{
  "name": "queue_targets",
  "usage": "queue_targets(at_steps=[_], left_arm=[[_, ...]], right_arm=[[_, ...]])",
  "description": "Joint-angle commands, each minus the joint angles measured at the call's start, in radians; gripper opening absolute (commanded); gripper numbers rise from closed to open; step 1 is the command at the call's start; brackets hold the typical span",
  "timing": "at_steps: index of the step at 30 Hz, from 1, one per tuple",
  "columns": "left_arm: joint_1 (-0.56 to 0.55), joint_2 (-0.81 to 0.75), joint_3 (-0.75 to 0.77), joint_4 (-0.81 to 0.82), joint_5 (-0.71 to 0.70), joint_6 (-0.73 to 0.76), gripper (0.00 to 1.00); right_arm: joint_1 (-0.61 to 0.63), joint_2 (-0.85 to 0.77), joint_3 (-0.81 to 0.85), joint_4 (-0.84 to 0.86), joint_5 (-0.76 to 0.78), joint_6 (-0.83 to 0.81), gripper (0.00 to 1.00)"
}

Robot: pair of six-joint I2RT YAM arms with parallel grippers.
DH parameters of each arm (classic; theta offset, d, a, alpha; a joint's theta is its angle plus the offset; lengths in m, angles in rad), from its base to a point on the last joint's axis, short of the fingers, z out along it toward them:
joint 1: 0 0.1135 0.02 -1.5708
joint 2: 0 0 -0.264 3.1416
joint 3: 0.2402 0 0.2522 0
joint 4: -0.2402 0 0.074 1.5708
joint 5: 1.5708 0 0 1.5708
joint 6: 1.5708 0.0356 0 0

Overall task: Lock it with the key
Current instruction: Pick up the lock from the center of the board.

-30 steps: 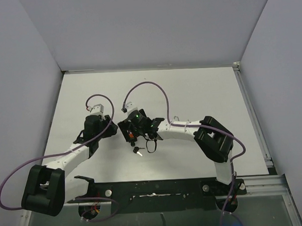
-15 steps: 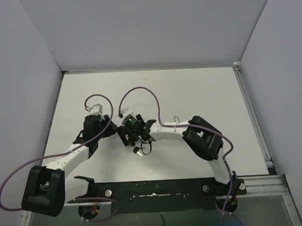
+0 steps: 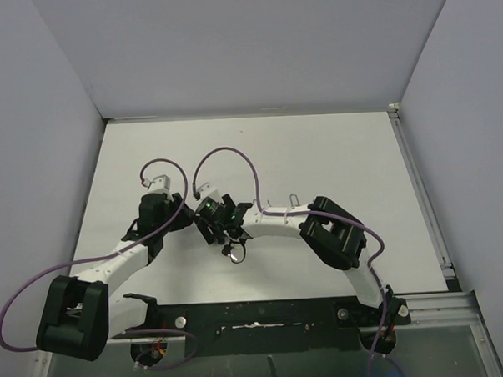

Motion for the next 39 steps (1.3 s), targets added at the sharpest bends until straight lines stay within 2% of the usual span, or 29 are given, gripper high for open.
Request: queue_targets(at_steps=[1,3,5,7,9,10,15,20,29,35,39], left_arm=[[-0.001,0.008,0.014,0.077,0.014,-0.017,0.38],[-0.001,0.010,0.014,0.079,0.016,-0.020,0.38],[-0.001,0.010,0.013,0.080,0.019,-0.020,0.38],[-0.001,0.010,0.013,0.081,0.019,-0.020,0.38],[-0.001,0.011,0.013,0.082,0.020,-0.021,0.38],[0.000,0.012,0.013,0.085,0.021,-0.022,0.38],[-0.001,0.019,0.018,0.093,0.040,-0.026,0.38],[-0.001,0.005,0.028,0.108,0.072,-0.017,0.38],[-0.001,-0.030,0.080,0.137,0.174,0.015,0.38],[-0.001,-0.059,0.089,0.242,0.308,0.036,0.36],[-0.003,-0.078,0.115,0.316,0.428,0.035,0.35]], right_arm=[[0.009,-0.007,-0.021,-0.059,0.014,0.015,0.69],[0.009,-0.009,-0.029,-0.062,0.003,0.026,0.63],[0.009,-0.014,-0.039,-0.065,-0.012,0.032,0.53],[0.009,-0.020,-0.050,-0.072,-0.021,0.042,0.33],[0.009,-0.023,-0.053,-0.091,-0.022,0.047,0.05],[0.009,-0.024,-0.054,-0.102,-0.020,0.049,0.00],[-0.007,-0.073,-0.113,-0.069,0.014,0.027,0.00],[-0.054,-0.231,-0.255,0.131,-0.008,-0.045,0.00],[-0.129,-0.511,-0.509,0.561,-0.297,-0.209,0.00],[-0.177,-0.677,-0.607,0.693,-0.492,-0.291,0.00],[-0.220,-0.829,-0.695,0.732,-0.532,-0.359,0.00]])
